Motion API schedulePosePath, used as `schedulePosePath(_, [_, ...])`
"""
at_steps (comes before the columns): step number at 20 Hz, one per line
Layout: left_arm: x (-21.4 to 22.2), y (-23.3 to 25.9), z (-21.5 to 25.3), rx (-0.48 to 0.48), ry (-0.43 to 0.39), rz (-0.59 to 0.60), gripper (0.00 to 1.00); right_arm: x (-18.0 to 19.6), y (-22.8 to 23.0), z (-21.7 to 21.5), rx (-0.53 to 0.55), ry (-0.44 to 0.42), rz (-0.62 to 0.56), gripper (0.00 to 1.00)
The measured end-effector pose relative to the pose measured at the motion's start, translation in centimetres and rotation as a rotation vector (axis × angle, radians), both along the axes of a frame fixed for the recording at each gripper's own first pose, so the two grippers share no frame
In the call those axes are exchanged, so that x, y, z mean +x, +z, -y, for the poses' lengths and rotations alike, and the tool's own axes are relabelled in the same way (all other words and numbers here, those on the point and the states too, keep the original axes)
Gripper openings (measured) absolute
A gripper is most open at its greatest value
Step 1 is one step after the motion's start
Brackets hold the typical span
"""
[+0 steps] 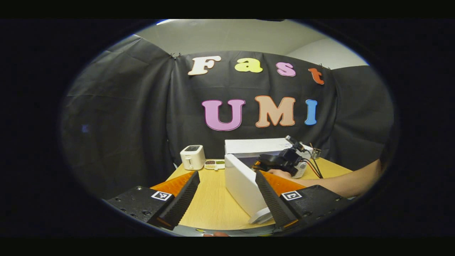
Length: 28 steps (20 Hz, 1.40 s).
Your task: Open the microwave oven with the left hand, put the food in, and close the microwave oven.
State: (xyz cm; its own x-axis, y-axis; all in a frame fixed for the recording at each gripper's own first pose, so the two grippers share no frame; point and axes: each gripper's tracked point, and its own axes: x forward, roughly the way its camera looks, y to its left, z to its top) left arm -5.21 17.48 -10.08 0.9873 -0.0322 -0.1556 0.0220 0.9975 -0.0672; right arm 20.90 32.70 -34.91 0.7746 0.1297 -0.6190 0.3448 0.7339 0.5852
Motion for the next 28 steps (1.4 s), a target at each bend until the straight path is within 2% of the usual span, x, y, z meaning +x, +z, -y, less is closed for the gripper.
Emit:
schedulePosePath(4, [0.2, 0.0, -0.9, 0.005, 0.007, -0.007, 0.96, 2.6, -1.3, 0.0, 0.017, -0.050, 0.005, 0.34])
schedulePosePath(7, [0.5, -0.3, -1.0, 0.002, 0.001, -0.015, 0.94, 4.2, -1.6, -0.2, 0.014, -0.063, 0.026, 0.34])
schedulePosePath(8, [0.6, -0.4, -0.8, -0.005, -0.004, -0.021, 0.96, 4.7, -1.7, -0.4, 0.009, -0.056, 0.035, 0.27])
schedulePosePath(9, [0.6, -0.5, -0.6, -0.009, -0.011, -0.026, 0.96, 5.0, -1.8, -0.5, 0.003, -0.050, 0.043, 0.27])
schedulePosePath(11, [0.9, -0.4, -0.5, -0.009, -0.017, -0.024, 0.94, 5.5, -2.0, 0.1, -0.029, -0.058, 0.058, 0.43])
schedulePosePath(12, [1.0, -0.4, -0.4, -0.009, -0.019, -0.022, 0.96, 5.5, -2.2, 0.4, -0.054, -0.062, 0.055, 0.34])
schedulePosePath(13, [1.1, -0.4, -0.4, -0.009, -0.019, -0.021, 0.96, 5.2, -2.5, 0.9, -0.093, -0.061, 0.048, 0.34])
schedulePosePath(15, [1.3, -0.6, -0.5, -0.014, -0.021, -0.026, 0.96, 4.8, -3.0, 2.1, -0.170, -0.047, 0.029, 0.50])
schedulePosePath(16, [1.3, -0.5, -0.4, -0.016, -0.022, -0.024, 0.94, 4.7, -3.2, 2.2, -0.178, -0.032, 0.021, 0.62])
schedulePosePath(17, [1.4, -0.4, -0.4, -0.019, -0.025, -0.021, 0.94, 4.3, -3.4, 2.1, -0.182, -0.023, 0.009, 0.66])
schedulePosePath(18, [1.4, -0.4, -0.2, -0.020, -0.029, -0.023, 0.96, 4.1, -3.6, 2.4, -0.191, -0.020, -0.005, 0.89])
schedulePosePath(20, [1.5, -0.5, 0.0, -0.022, -0.035, -0.023, 0.96, 3.7, -3.8, 3.4, -0.232, -0.022, -0.022, 0.90])
schedulePosePath(23, [1.3, -0.2, 0.3, -0.024, -0.043, -0.018, 0.94, 3.2, -3.9, 3.8, -0.280, 0.017, -0.020, 0.90])
schedulePosePath(24, [1.3, -0.2, 0.4, -0.026, -0.045, -0.019, 0.96, 3.0, -3.8, 3.8, -0.288, 0.026, -0.018, 0.99])
schedulePosePath(28, [1.1, -0.2, 0.4, -0.027, -0.044, -0.018, 0.94, 2.5, -2.5, 4.1, -0.309, 0.046, 0.014, 0.99])
